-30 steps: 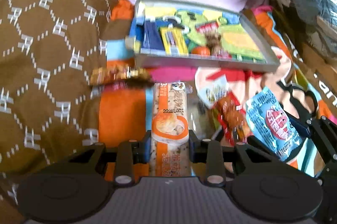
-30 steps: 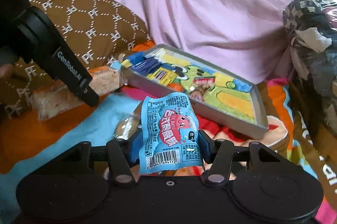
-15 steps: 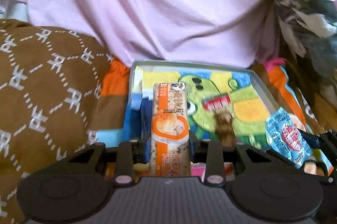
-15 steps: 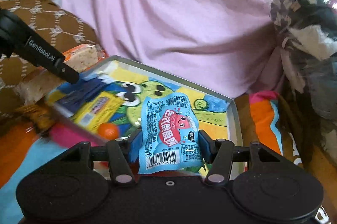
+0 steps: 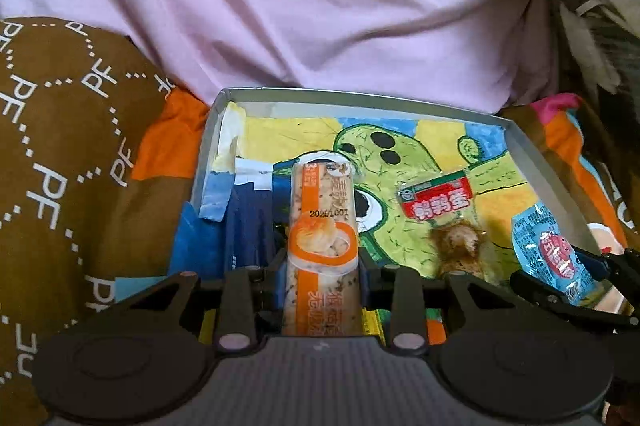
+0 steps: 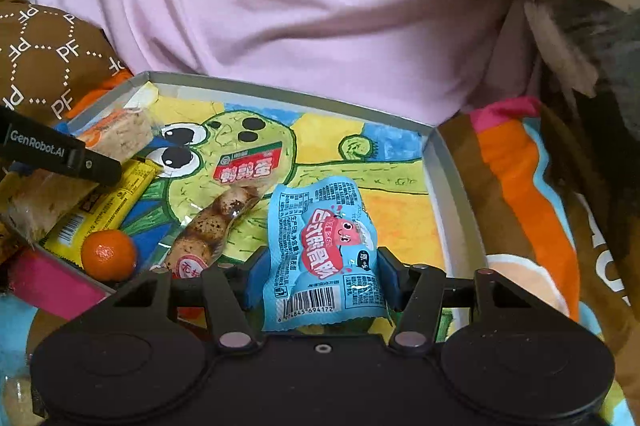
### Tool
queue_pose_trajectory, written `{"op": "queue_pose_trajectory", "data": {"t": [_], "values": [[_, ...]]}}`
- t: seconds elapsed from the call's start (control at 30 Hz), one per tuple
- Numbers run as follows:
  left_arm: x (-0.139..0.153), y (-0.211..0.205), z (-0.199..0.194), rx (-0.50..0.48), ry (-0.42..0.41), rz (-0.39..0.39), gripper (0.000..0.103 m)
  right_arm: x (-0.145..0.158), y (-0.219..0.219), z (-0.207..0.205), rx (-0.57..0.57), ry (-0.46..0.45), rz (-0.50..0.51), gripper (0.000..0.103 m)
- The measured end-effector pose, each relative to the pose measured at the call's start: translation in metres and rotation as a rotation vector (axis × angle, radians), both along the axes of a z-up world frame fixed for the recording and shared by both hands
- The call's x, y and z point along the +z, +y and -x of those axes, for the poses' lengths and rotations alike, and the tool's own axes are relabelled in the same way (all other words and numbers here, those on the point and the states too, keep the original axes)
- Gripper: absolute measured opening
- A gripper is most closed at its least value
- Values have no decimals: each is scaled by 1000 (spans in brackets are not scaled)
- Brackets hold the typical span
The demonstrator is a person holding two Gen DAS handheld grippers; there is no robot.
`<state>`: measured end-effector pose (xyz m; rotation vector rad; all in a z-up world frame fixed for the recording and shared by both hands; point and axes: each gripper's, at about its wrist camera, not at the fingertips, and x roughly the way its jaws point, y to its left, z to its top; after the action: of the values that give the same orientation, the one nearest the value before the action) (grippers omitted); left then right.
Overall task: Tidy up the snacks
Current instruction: 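Lower both snacks into the tray and open both tools, then lift both tools out of the tray and back over the remaining snacks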
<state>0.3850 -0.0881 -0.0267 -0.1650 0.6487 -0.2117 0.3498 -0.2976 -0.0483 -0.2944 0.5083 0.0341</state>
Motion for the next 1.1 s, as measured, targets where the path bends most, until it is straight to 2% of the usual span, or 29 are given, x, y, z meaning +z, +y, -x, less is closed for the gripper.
{"op": "queue_pose_trajectory", "data": {"t": [0.27, 0.33, 0.37, 0.4, 0.47, 0.53, 0.6, 0.9, 1.1], "values": [[-4, -3, 1, 3, -13, -29, 37, -6, -9, 1, -18, 9, -79, 67], [-3, -2, 1, 12, -2, -21, 38, -3, -12, 3, -24, 0, -95, 79], [-3, -2, 2, 18, 6, -14, 43, -1, -13, 5, -26, -10, -105, 89], [-2, -2, 2, 19, 17, -11, 48, 1, -15, 8, -26, -24, -113, 92], [0, -3, 6, 15, 23, -15, 51, 6, -15, 13, -22, -40, -118, 94], [5, -4, 11, 8, 16, -18, 60, 11, -15, 20, -18, -56, -125, 98], [11, -4, 17, 21, 1, -29, 76, 17, -15, 29, -15, -77, -140, 101], [42, 4, 55, 47, -104, -38, 97, 46, -13, 76, -6, -157, -210, 102], [60, 6, 99, 43, -195, -86, 102, 58, -10, 121, 12, -175, -241, 102]]}}
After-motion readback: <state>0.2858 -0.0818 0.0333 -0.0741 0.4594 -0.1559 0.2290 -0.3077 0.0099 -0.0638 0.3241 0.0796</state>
